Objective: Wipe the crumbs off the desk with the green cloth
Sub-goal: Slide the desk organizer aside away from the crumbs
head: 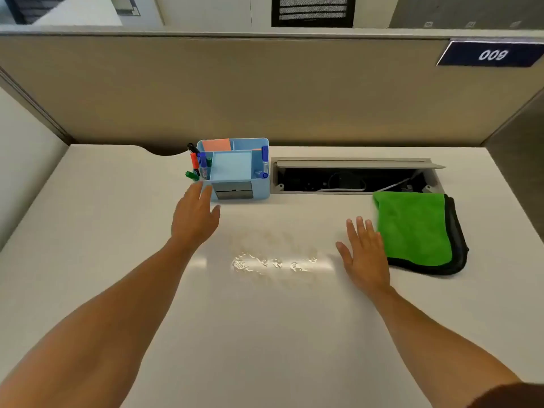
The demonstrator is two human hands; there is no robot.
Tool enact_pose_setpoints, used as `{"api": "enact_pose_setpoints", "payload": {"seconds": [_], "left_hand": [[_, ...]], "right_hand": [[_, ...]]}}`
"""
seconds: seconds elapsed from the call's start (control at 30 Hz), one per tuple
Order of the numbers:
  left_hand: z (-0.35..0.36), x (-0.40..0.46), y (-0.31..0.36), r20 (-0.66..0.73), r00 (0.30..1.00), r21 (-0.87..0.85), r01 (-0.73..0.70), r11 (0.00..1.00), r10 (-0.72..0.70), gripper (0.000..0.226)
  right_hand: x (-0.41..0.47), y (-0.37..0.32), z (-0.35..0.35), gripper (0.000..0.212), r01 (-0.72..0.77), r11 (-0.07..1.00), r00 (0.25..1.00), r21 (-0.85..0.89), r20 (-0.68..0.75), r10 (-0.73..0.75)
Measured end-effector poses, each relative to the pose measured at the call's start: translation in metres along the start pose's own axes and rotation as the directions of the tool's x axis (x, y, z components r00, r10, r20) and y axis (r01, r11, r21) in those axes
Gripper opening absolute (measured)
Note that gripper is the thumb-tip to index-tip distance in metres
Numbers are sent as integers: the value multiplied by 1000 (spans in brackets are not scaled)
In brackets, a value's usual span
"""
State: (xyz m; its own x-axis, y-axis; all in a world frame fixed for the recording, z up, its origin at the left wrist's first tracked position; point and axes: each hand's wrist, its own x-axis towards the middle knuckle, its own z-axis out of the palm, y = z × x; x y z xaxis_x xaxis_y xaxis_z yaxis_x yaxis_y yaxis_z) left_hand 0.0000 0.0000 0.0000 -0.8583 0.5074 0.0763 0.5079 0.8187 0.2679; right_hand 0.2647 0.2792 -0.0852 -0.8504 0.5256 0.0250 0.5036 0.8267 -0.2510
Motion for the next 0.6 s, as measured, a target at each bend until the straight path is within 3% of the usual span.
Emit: {"api": "enact_pose_setpoints", "payload": {"seconds": [0.2,0.4,0.6], "left_hand": [[20,8,-2,10,985,9,174,985,-174,62],[32,28,-12,36,957,-162,291,943,-289,67],[29,54,-15,51,952,-278,302,912,-300,44]], "right_hand": [[-19,0,28,62,-114,993,991,-5,70,114],[-17,0,27,61,-132,991,990,33,53,130],[-17,2,32,66,-125,992,992,0,32,125]]}}
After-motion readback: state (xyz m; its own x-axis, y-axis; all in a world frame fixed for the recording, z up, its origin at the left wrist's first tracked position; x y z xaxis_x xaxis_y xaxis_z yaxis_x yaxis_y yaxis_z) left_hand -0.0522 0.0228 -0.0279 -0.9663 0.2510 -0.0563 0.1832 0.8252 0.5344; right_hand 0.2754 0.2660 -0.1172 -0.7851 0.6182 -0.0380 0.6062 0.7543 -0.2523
